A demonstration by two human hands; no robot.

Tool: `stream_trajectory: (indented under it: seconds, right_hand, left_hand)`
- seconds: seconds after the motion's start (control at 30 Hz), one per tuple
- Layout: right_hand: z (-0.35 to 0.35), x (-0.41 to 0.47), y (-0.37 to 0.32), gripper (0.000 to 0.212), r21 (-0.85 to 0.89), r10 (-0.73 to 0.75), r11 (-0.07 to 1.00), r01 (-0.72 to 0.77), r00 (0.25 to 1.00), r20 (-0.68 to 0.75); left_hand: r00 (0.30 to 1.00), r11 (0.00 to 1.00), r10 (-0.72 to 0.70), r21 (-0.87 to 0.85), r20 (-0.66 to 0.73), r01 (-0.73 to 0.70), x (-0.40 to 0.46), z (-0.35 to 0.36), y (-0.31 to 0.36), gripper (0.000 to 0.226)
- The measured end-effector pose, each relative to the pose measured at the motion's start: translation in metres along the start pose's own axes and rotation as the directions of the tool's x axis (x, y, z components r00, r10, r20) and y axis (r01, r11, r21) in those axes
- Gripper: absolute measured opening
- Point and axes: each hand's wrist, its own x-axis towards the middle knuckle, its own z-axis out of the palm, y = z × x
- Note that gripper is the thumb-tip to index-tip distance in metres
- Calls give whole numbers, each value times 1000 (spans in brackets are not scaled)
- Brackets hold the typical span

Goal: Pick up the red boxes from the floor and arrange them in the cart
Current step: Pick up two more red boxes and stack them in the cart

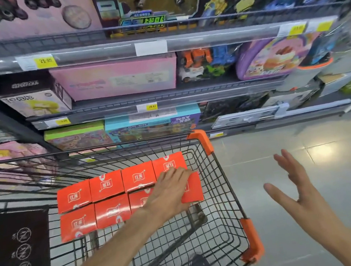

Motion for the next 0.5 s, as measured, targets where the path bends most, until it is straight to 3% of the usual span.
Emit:
stream_trajectory:
  seconds: [0.13, 0.5]
  right_hand:
    - [-3, -3, 25, 83, 2, 44, 999, -44, 999, -11]
    - [3, -2, 56, 82, -4, 97, 995, -98, 995, -7]
  left_hand:
    - [994, 994, -103, 25, 32, 102, 1, 23, -8, 101]
    - [982, 976, -191, 110, -3, 190, 6, 64, -10, 99]
